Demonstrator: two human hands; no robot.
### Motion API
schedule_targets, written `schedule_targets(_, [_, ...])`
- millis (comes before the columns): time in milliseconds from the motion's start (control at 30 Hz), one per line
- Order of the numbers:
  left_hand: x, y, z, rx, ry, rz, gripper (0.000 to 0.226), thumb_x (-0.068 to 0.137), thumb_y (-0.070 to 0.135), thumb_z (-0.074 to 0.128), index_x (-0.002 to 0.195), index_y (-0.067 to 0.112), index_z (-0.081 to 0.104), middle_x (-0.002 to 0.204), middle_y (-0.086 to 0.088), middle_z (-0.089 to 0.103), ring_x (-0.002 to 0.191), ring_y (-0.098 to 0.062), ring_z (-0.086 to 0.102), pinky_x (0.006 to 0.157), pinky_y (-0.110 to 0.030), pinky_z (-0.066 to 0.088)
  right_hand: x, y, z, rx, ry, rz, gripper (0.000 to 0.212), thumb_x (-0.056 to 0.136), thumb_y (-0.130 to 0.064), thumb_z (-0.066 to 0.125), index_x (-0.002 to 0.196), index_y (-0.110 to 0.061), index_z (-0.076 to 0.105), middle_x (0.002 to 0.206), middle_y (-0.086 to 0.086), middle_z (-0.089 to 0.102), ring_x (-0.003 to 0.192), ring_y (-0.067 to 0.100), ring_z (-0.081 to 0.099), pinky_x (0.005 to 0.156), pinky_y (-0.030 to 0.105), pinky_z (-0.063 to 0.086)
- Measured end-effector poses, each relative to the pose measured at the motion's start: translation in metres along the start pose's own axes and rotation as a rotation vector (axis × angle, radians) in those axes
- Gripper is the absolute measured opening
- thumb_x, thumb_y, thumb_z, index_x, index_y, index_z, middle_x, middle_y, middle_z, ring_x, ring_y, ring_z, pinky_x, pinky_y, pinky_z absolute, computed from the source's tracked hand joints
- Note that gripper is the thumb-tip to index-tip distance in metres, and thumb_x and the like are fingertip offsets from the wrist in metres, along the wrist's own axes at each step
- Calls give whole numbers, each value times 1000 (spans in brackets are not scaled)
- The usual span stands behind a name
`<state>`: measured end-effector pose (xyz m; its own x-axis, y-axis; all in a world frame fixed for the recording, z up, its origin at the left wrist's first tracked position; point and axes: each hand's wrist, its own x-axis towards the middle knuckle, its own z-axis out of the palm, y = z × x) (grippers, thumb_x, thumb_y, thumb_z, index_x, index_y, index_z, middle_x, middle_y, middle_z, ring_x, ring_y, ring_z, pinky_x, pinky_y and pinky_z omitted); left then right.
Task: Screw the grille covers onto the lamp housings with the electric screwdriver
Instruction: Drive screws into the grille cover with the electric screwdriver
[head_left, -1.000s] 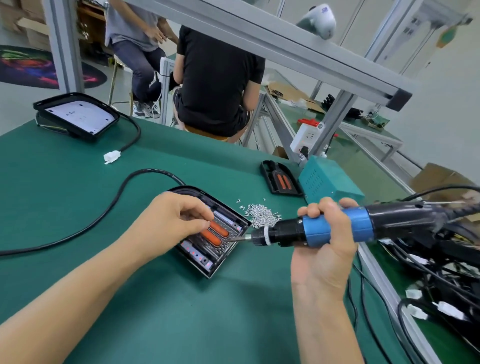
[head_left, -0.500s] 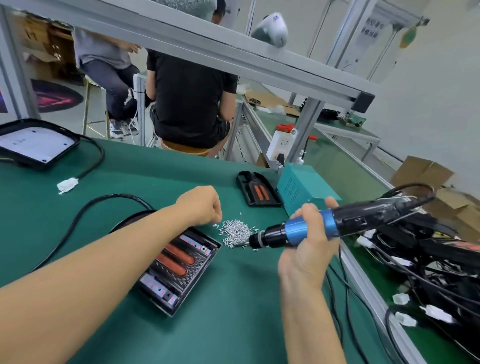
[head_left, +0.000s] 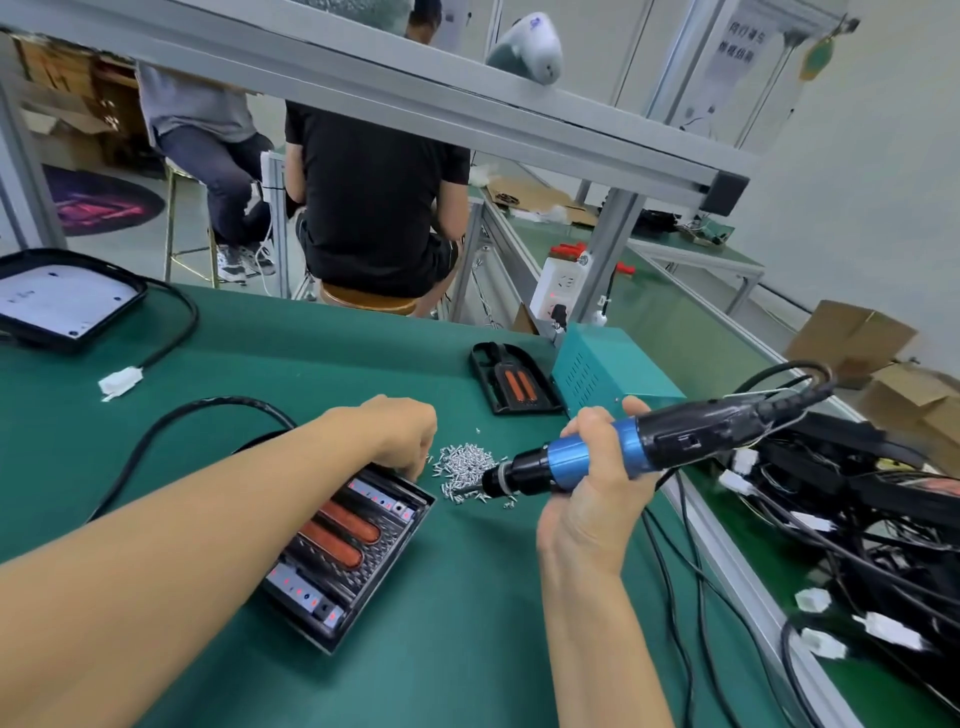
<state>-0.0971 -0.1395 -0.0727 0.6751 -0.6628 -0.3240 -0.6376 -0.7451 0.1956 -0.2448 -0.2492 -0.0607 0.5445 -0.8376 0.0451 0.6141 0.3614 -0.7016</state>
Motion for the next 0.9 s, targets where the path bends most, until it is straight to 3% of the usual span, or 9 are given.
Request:
schedule_targets(67, [-1,-1,-2,-40,0,37,11,75,8,67,74,19,70,88,5,70,87,-19,62,75,-27,44,2,-5,0,-47,-3,16,44,85,2,64,127,-8,52,87,12,55,79,29,55,90,53,50])
schedule_targets(167, [-10,-3,-8,-143,59,118,12,83,18,66,73,24,64,75,14,63,75,-8,56,72,-22,37,4,-14,3,44,-12,-76,34,77,-3,65,105,-17,54,69,-1,56,62,17,57,69,28,53])
schedule_targets(233, [-16,-5,-9,-149,92,161,10,83,22,66,74,26,64,68,20,58,69,-3,52,70,-21,35,7,-17,5,69,-52,-112,31,80,1,62,102,-19,54,65,-5,56,58,13,56,65,25,52])
schedule_targets(367, [-25,-1,-4,-259,151,211,6,82,23,70,77,26,68,65,17,60,67,-2,54,61,-11,36,8,-18,15,76,-80,-156,34,74,-3,64,102,-20,54,64,-6,57,57,13,57,63,25,52])
schedule_targets(533, [-24,7,2,-220,187,200,2,81,23,72,82,22,73,71,15,62,79,-10,57,79,-24,33,2,-3,27,-55,-82,-172,34,71,-6,67,99,-22,55,65,-3,57,60,14,58,68,25,52])
schedule_targets(600, [-21,5,7,-232,192,166,3,80,22,73,82,20,73,74,14,65,79,-10,57,82,-25,34,-1,2,27,-103,-72,-153,34,76,1,68,99,-21,55,66,-2,58,60,12,58,70,23,52])
schedule_targets(667, [-18,3,10,-242,220,136,5,79,23,74,82,20,74,82,9,71,80,-10,59,78,-22,36,-3,4,26,-145,-40,-143,34,84,9,63,99,-20,55,70,3,57,60,13,58,75,28,51])
schedule_targets(767, [-15,3,8,-226,245,132,5,77,23,74,80,19,74,81,9,72,78,-9,60,76,-21,36,-6,2,25,-184,12,-97,32,86,7,62,99,-21,55,70,0,60,67,21,57,87,47,49])
schedule_targets(900, [-13,3,6,-216,238,153,5,78,23,74,81,19,74,64,19,61,72,-5,56,78,-24,34,-6,0,27,-198,34,-54,30,88,5,61,94,-24,54,61,-8,61,65,20,55,88,48,47])
